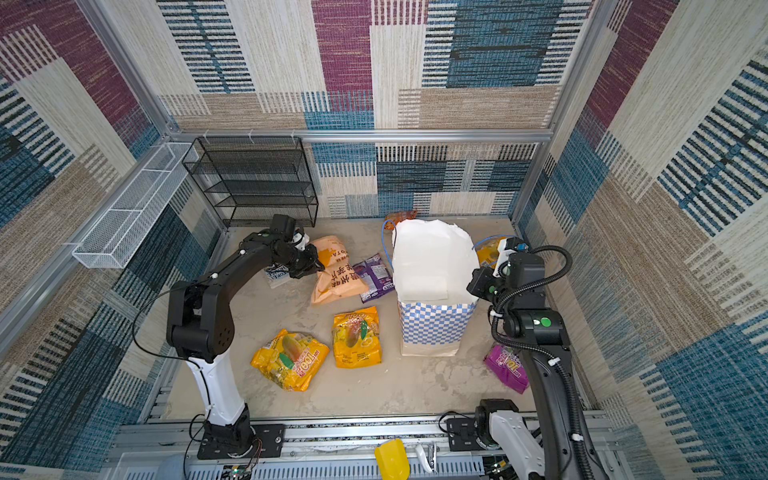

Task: Place the snacks into the paper bag
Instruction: 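Lift the orange chip bag with the left gripper and carry it over the paper bag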

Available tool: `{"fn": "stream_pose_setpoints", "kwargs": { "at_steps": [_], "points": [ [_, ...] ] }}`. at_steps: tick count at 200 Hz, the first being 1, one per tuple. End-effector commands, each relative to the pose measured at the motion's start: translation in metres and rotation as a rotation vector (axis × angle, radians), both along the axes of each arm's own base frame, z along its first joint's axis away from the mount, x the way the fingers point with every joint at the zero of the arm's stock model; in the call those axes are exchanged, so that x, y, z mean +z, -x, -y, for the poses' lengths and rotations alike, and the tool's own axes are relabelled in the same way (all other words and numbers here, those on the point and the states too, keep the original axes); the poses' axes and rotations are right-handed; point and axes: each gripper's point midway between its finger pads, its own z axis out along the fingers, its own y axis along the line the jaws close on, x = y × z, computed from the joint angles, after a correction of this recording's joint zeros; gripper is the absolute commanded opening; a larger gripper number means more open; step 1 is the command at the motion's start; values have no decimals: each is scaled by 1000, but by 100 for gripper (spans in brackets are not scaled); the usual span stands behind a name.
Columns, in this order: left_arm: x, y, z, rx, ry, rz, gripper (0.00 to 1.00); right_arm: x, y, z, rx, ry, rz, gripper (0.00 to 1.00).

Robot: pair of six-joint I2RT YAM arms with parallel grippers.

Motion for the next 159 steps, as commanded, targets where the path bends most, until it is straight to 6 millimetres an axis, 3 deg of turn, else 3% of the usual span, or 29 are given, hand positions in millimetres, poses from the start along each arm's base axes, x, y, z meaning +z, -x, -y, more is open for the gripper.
{"fn": "stream_pose_setpoints", "kwargs": {
  "at_steps": [1,19,50,89,127,159],
  "points": [
    [43,3,4,49,80,100,4,14,-4,3,-16,12,52,0],
    [77,21,-1,63,86,171,3,16,-4,1,-2,7,60,0],
    [154,61,-6,60,78,355,2,18,-1,1,-6,9,67,0],
    [247,104,9,4,113,563,4,16,-2,1,-1,14,61,0],
    [318,131,50,-97,169,724,7,15,0,3,-10,17,59,0],
    [364,146,88,-170,205,833,9,13,-1,4,-18,22,49,0]
  ]
}}
